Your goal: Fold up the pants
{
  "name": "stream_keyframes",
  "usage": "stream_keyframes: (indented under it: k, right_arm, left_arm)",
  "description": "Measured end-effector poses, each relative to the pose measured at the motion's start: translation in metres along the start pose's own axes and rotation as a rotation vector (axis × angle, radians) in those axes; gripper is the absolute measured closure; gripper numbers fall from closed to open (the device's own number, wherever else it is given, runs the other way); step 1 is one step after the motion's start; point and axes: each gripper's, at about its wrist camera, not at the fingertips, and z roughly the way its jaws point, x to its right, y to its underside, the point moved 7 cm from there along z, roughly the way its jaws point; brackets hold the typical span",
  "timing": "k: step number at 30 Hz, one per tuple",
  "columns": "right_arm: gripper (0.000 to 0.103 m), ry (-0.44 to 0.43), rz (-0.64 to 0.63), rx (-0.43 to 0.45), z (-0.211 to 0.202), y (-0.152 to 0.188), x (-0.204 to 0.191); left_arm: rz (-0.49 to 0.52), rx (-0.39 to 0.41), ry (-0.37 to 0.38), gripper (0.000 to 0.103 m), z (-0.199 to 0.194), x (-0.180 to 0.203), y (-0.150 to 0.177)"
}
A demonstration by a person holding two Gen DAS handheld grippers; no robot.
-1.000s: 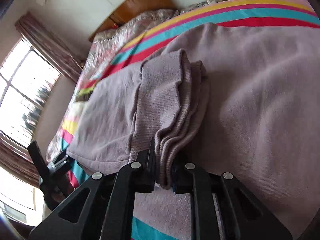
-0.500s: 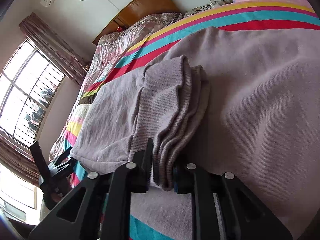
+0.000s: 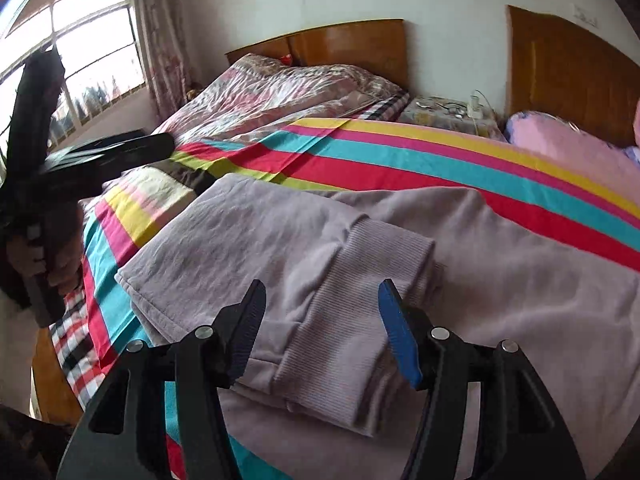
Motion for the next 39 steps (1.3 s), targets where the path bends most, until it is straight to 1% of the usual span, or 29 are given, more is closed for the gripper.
stream_keyframes:
  k: [2, 4, 5, 6, 7, 8, 9, 11, 13, 15, 17, 18, 19, 22, 24, 26, 27, 28, 29, 30, 31, 34, 36, 37, 38, 39]
  right_arm:
    - [0.032, 0.023, -0.060, -0.042, 0.016, 0.003, -0.006]
    - [0.031, 0.058, -0.090, -0.138, 0.037, 0.021, -0.001]
    - [0.029, 0.047, -0.085, -0.145, 0.040, 0.029, 0.003]
    - [0.029, 0.022, -0.086, -0.105, 0.037, 0.031, 0.004]
    - [0.029, 0.012, -0.085, -0.104, 0.035, 0.033, 0.005]
    - [0.029, 0.008, -0.085, -0.105, 0.033, 0.033, 0.006]
    - [0.029, 0.005, -0.078, -0.115, 0.032, 0.031, 0.008]
    - [0.029, 0.009, -0.048, -0.106, 0.028, 0.018, 0.014]
    - [0.029, 0.009, -0.050, -0.076, 0.025, 0.003, 0.018]
    - [0.029, 0.020, -0.072, -0.063, 0.030, -0.011, 0.021]
    - [0.027, -0.012, -0.094, -0.089, 0.044, -0.015, 0.021]
    - [0.027, 0.010, -0.101, -0.130, 0.058, -0.013, 0.028]
    - [0.027, 0.022, -0.101, -0.142, 0.064, -0.012, 0.031]
    - [0.026, -0.001, -0.071, -0.125, 0.056, -0.017, 0.033]
    - [0.026, 0.029, -0.058, -0.069, 0.044, -0.024, 0.039]
    - [0.020, 0.069, -0.031, -0.057, 0.045, -0.027, 0.054]
    - [0.020, 0.105, 0.011, -0.096, 0.052, -0.023, 0.069]
    - [0.020, 0.117, 0.037, -0.136, 0.058, -0.018, 0.078]
    - [0.017, 0.104, 0.081, -0.196, 0.066, -0.008, 0.088]
    - [0.016, 0.065, 0.135, -0.196, 0.065, -0.005, 0.094]
    - [0.016, 0.060, 0.163, -0.179, 0.058, -0.006, 0.099]
    - [0.016, 0.123, 0.171, -0.113, 0.031, -0.008, 0.111]
    - [0.015, 0.152, 0.193, -0.096, 0.015, 0.000, 0.122]
    - [0.015, 0.175, 0.199, -0.110, 0.012, 0.008, 0.130]
    - [0.015, 0.225, 0.204, -0.148, 0.010, 0.022, 0.143]
    - [0.015, 0.257, 0.211, -0.179, 0.007, 0.035, 0.151]
  left_arm:
    - [0.019, -0.086, 0.016, 0.001, 0.048, 0.016, -0.001]
    - [0.041, -0.165, -0.016, 0.001, 0.084, 0.019, 0.010]
    - [0.049, -0.196, -0.027, 0.001, 0.097, 0.020, 0.020]
    - [0.050, -0.235, -0.039, 0.001, 0.112, 0.017, 0.032]
    - [0.036, -0.264, -0.039, 0.001, 0.122, 0.013, 0.043]
    - [0.010, -0.280, -0.021, 0.001, 0.127, 0.009, 0.052]
    - [-0.017, -0.276, 0.001, 0.001, 0.125, 0.006, 0.053]
    - [-0.052, -0.239, 0.007, 0.001, 0.121, 0.000, 0.049]
    - [-0.051, -0.229, -0.004, 0.001, 0.122, -0.001, 0.050]
    - [-0.039, -0.192, -0.011, 0.001, 0.116, 0.000, 0.048]
    - [-0.038, -0.162, -0.018, 0.001, 0.110, 0.002, 0.045]
    - [-0.042, -0.152, -0.021, 0.001, 0.107, 0.001, 0.045]
    - [-0.051, -0.147, -0.021, 0.001, 0.106, 0.000, 0.045]
    - [-0.086, -0.159, -0.002, 0.001, 0.106, -0.004, 0.044]
    - [-0.109, -0.165, 0.005, 0.001, 0.107, -0.008, 0.045]
    - [-0.116, -0.166, 0.008, 0.001, 0.108, -0.009, 0.045]
    - [-0.114, -0.171, 0.005, 0.001, 0.108, -0.009, 0.045]
    - [-0.108, -0.177, -0.003, 0.001, 0.110, -0.007, 0.045]
    - [-0.100, -0.182, -0.010, 0.001, 0.110, -0.006, 0.046]
    - [-0.092, -0.185, -0.018, 0.001, 0.111, -0.005, 0.046]
    - [-0.083, -0.186, -0.027, 0.001, 0.111, -0.004, 0.047]
    - [-0.063, -0.192, -0.042, 0.001, 0.112, -0.002, 0.047]
    - [-0.059, -0.197, -0.045, 0.001, 0.113, -0.001, 0.048]
    - [-0.058, -0.198, -0.047, 0.001, 0.114, -0.001, 0.048]
    - [-0.056, -0.198, -0.049, 0.001, 0.114, -0.001, 0.048]
    - [-0.055, -0.198, -0.050, 0.001, 0.113, -0.001, 0.048]
